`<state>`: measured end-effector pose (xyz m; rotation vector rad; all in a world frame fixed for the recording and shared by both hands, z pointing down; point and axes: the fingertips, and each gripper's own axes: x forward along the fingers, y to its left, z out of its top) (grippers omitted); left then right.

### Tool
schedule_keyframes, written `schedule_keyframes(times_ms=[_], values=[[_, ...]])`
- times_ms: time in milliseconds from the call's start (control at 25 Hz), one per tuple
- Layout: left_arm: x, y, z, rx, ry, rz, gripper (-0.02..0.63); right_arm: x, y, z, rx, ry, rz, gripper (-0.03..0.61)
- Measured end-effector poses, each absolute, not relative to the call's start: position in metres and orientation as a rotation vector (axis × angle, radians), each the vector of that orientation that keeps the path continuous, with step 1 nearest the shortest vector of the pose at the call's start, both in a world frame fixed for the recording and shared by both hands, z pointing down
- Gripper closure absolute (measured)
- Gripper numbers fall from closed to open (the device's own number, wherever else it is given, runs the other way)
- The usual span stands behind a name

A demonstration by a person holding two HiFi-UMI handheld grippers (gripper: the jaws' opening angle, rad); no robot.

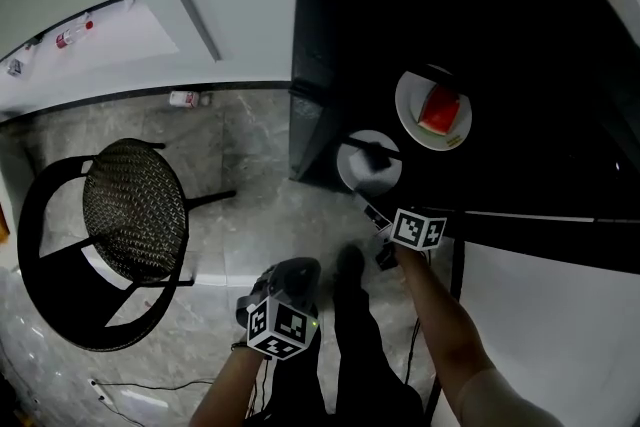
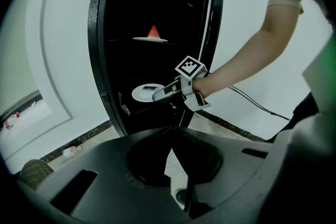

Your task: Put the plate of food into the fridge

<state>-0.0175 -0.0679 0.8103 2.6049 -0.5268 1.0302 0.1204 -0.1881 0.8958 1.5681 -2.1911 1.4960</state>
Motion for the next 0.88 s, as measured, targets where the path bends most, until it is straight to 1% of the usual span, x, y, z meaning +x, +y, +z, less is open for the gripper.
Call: schedule_keyframes(times_ms=[120, 360, 600, 880], values=[[-0.017, -0.067, 0.811, 2.604, -0.520, 1.028, 0.604, 0.110, -0.183, 0.905, 1.446, -2.162, 1.336, 0.345], [-0.017, -0.064, 0.813, 2.600, -0.513, 1.027, 0.604, 0.120, -0.191, 0.915, 1.510, -2.076, 1.376, 0.347], [-0.018, -0.061, 0.814, 2.593, -0.515, 1.034, 0.604, 0.131, -0.209, 0.910, 1.623, -2.028, 1.308, 0.348], [-0.022, -0.057, 0.819, 2.576, -0.515, 1.047, 0.604, 0.128, -0.197, 0.910, 1.540, -2.025, 1.249, 0.347]])
